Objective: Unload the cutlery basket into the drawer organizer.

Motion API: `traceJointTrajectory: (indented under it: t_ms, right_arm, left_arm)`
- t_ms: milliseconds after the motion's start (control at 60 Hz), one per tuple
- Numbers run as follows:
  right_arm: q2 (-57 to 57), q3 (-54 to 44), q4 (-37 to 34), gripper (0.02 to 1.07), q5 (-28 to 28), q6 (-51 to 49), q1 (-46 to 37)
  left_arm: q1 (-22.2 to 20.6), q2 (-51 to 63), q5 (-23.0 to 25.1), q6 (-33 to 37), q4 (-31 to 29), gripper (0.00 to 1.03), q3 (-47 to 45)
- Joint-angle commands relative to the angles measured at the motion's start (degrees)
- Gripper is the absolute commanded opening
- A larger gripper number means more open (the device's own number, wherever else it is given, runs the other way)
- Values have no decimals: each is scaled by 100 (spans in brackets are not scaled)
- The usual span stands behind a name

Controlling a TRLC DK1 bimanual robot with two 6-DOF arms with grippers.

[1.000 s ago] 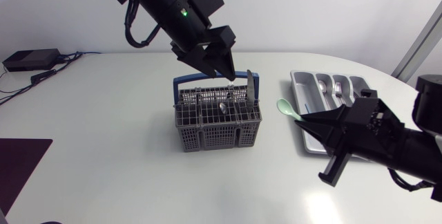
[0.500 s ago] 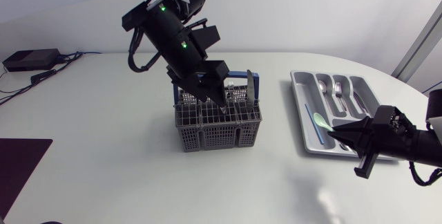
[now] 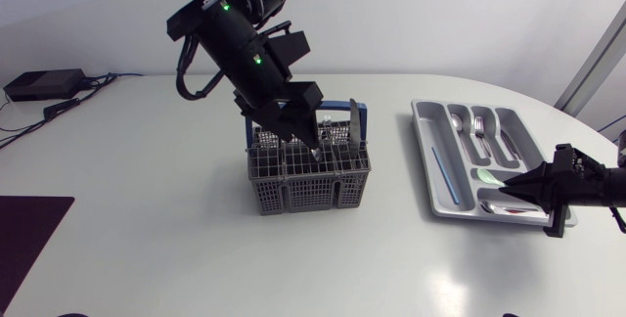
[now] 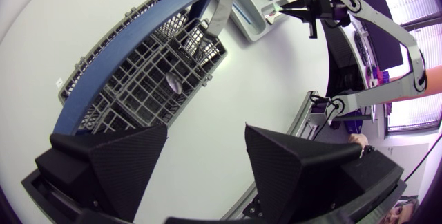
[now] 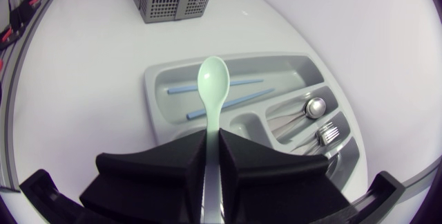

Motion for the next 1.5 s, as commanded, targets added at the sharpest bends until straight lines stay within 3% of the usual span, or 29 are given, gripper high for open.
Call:
traceJointTrajectory:
  t_ms: [0, 300, 550, 683, 767, 1117, 1250, 1483]
  right_arm:
    - [425, 289, -195, 8, 130, -817, -128]
    - [1040, 773, -134, 8, 702, -1705, -347]
    - [1075, 456, 613, 9, 1132, -1899, -295]
    - [1066, 228, 1018, 26, 1211, -1890, -233]
    - [1049, 149, 1079, 28, 1238, -1828, -154]
    - [548, -27, 1290, 45, 1132, -1345, -5]
    - [3, 8, 912, 50, 754, -1037, -13]
    - [-665, 210, 438, 53, 157, 448, 92]
  left_arm:
    - [37, -76, 3, 32, 4, 96, -146]
    - [2, -40, -14, 6, 4, 96, -93]
    - [-24, 4, -14, -12, 4, 96, -84]
    - [-33, 4, -23, -21, 4, 96, -76]
    - [-33, 12, -14, -21, -14, 96, -93]
    - [-15, 21, -14, -3, -40, 96, -93]
    - [-15, 30, -14, 6, -49, 96, -120]
    - [-42, 127, -14, 15, -31, 96, -137]
